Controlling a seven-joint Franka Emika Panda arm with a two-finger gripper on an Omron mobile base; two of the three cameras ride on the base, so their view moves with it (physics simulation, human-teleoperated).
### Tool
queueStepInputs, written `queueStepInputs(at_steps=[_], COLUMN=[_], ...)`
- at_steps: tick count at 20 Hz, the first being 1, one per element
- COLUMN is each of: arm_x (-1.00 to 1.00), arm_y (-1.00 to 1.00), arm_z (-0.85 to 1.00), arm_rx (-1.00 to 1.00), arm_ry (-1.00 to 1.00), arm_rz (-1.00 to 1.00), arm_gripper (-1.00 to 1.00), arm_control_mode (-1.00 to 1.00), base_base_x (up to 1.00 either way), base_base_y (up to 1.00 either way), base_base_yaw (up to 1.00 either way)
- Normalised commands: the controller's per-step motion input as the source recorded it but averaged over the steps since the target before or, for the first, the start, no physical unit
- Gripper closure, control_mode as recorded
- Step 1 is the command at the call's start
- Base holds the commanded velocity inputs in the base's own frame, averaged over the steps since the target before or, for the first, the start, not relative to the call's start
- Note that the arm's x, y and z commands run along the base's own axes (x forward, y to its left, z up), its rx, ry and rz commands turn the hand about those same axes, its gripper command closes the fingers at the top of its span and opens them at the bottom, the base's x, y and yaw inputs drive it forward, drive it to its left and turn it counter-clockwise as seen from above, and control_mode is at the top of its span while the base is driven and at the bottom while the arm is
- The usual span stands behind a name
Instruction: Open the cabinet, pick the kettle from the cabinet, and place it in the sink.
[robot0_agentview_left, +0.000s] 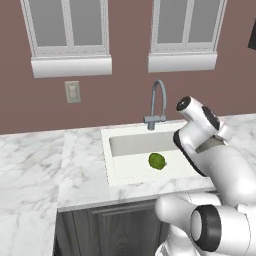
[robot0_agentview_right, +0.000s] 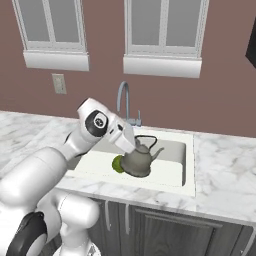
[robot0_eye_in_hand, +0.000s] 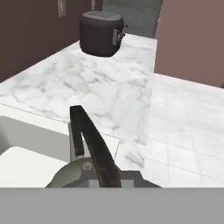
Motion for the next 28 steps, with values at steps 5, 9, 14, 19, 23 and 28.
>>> queueStepInputs(at_steps=[5, 9, 14, 19, 23, 28], arm_x=[0.16, 0.21, 0.26, 0.19, 0.22, 0.22], arm_y=[0.0, 0.0, 0.0, 0.0, 0.0, -0.01], arm_z=[-0.13, -0.12, -0.14, -0.15, -0.18, -0.21], arm_rx=[0.0, 0.0, 0.0, 0.0, 0.0, 0.0], arm_ry=[-0.04, -0.01, 0.0, 0.0, 0.0, 0.0], arm_rz=[-0.05, -0.08, -0.12, -0.09, -0.06, -0.05], arm_gripper=[1.0, 1.0, 1.0, 1.0, 1.0, 1.0], arm_control_mode=[-1.0, -1.0, -1.0, -1.0, -1.0, -1.0], base_base_x=[0.0, 0.0, 0.0, 0.0, 0.0, 0.0], base_base_y=[0.0, 0.0, 0.0, 0.0, 0.0, 0.0], base_base_yaw=[0.0, 0.0, 0.0, 0.0, 0.0, 0.0])
